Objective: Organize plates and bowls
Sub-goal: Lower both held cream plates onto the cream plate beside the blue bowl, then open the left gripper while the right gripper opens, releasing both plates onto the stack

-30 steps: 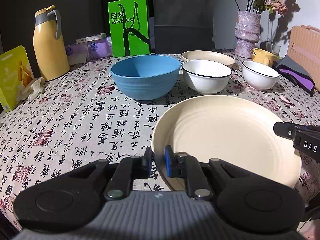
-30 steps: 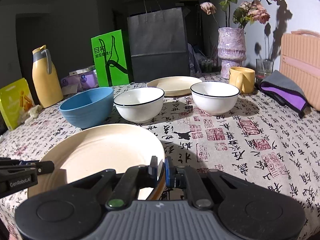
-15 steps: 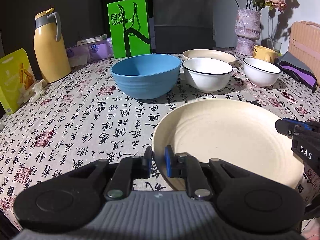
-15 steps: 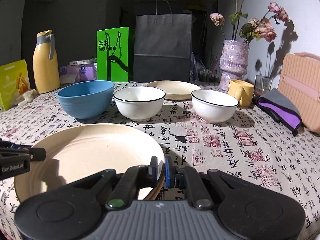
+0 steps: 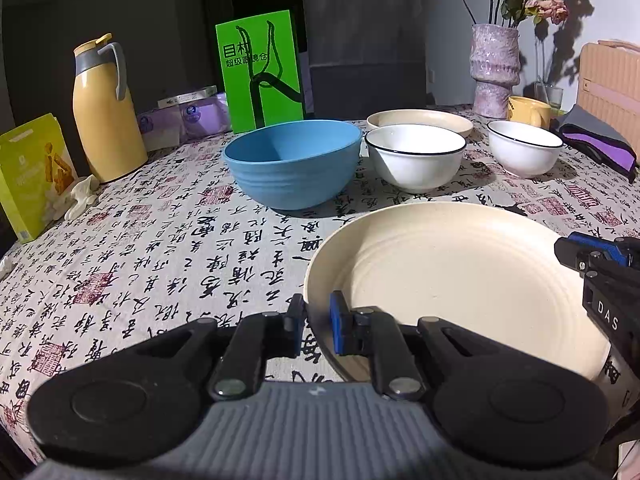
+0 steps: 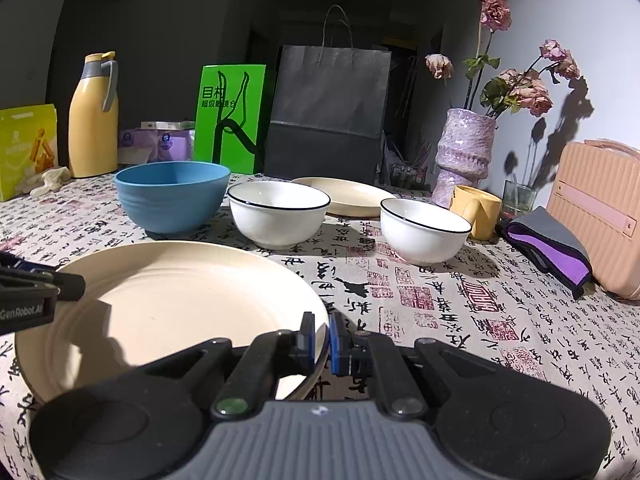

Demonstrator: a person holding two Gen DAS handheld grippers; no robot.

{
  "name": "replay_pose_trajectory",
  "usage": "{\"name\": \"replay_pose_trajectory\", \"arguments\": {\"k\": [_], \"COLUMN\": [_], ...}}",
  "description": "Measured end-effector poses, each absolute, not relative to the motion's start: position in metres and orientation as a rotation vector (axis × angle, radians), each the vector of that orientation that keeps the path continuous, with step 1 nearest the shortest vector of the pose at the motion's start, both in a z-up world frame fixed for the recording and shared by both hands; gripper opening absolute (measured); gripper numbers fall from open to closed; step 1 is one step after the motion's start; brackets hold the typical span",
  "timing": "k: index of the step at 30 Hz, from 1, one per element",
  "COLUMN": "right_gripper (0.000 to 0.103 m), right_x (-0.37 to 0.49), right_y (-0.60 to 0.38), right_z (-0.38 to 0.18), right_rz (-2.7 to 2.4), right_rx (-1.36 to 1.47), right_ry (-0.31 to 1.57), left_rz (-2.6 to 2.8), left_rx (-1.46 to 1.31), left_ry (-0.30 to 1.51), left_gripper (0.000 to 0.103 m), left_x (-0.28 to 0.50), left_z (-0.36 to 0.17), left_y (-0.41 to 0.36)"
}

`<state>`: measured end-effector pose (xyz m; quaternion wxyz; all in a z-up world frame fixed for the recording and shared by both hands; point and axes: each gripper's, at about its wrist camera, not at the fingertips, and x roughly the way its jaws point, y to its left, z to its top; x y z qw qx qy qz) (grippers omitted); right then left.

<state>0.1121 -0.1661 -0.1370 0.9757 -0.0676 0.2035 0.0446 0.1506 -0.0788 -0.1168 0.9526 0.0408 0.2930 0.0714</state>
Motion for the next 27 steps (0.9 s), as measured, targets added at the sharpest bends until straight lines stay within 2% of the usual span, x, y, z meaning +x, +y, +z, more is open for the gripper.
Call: {"name": "replay_pose_trajectory", "arguments": {"k": [15,19,22,24,27], "right_gripper": [0.007,0.012,0.012,0.013,0.015], "right_x": [0.114,0.117,0.118,0.117,0.117], "right_y": [-0.172,-0.181,-0.190,-0.194,-0.201], "right_z": [-0.140,-0.134,-0.128,-0.123,-0.119], "right_rz": [0.097,0.128,0.146,0.150,0.168], "right_rx": [-0.083,-0.002,0.063,0.093,0.141], "right_ry": [0.402,0.427,0.445,0.457,0.492], "left_rz": [0.138,0.115,0.096,0.089,0.078], "left_rx": [0.061,0.011,-0.035,-0.061,-0.091], "left_ry": [0.581,0.605,0.619,0.631,0.641], "left_gripper": [0.014,0.014,0.020,0.034,0.038], "left_x": [0.151,0.152,0.152,0.151,0.149], "left_z": [-0.120,-0.117,-0.112,-0.110,-0.104], "left_y": [-0.077,-0.070,-0.063,-0.058,-0.053]}}
